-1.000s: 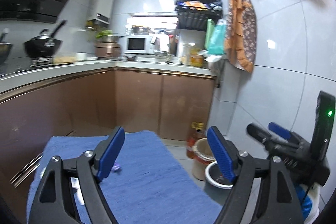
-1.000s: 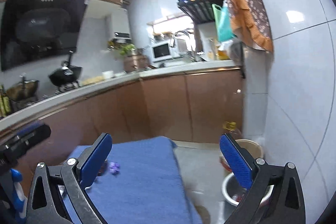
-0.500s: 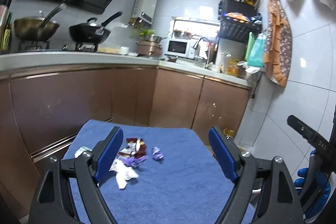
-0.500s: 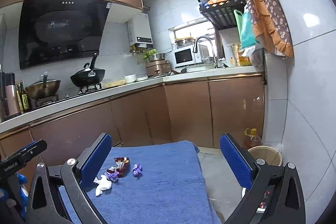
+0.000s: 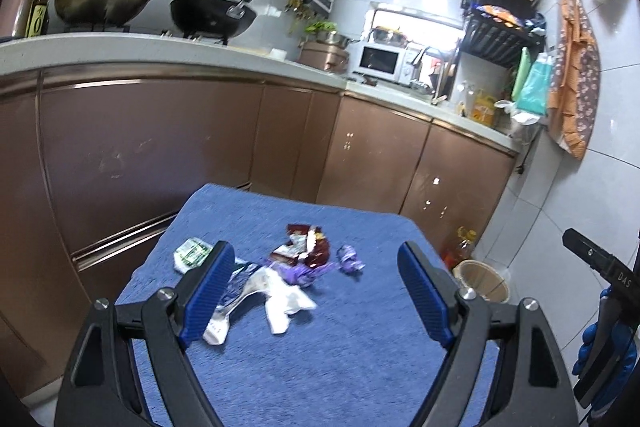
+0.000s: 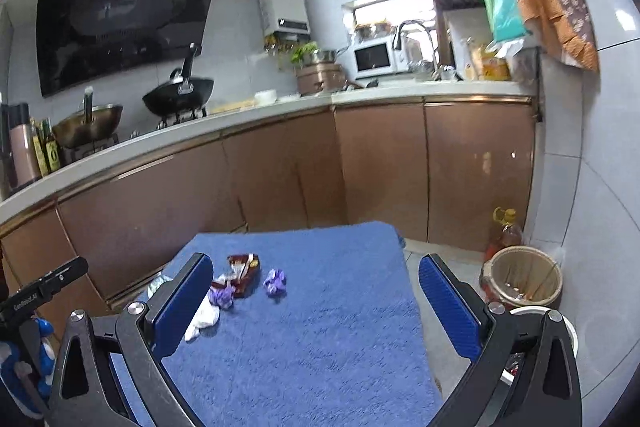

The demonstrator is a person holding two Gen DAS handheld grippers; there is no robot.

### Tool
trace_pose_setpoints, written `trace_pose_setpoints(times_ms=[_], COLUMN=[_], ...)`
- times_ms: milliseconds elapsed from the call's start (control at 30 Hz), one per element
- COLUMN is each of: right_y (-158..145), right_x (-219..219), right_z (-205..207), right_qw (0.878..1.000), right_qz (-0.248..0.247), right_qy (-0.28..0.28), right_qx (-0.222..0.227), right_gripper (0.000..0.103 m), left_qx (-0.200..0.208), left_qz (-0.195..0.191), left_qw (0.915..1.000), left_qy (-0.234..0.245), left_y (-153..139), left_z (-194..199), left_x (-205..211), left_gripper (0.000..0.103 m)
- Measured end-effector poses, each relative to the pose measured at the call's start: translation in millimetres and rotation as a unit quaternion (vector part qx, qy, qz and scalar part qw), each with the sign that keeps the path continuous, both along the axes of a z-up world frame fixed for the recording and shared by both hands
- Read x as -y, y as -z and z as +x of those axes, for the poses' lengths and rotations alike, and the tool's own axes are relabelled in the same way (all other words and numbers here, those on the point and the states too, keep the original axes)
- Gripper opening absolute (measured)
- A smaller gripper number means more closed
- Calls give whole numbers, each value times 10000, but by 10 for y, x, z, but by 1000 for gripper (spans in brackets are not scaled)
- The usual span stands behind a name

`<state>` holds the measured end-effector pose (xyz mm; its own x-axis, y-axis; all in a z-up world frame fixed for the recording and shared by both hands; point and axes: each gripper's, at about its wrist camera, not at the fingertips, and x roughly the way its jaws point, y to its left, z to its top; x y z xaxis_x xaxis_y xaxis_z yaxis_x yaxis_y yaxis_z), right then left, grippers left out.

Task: Collect trash
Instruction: 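Move both tools back over the remaining trash on the towel, then grasp blue-white milk carton with left tool while right tool grasps purple plastic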

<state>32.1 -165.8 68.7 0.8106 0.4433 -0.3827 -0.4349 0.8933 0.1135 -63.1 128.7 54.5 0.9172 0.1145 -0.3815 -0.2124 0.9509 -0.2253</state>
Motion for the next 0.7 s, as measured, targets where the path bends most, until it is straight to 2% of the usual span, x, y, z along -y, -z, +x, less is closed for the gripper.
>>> trace_pose_setpoints(times_ms=[200,500,700], right_y=[193,628,898], right_x=[-71,-313,-453], right_z=[176,569,871], right_qw=[9992,9937,9885], right_qz=[23,-208,-368], right_qy=[-235,-575,-765], right_qx=[-317,-941,-1249], right_gripper=[103,103,100], left_qx=[-298,-970,-1427], left_qz=[-35,-171,-171], left_qw=[9992,9951,9896], left_qy=[-251,51,-49], left_y=[238,769,1106], left_z=[-33,202,447], left_x=[-362,-484,-674], left_gripper=[83,83,82])
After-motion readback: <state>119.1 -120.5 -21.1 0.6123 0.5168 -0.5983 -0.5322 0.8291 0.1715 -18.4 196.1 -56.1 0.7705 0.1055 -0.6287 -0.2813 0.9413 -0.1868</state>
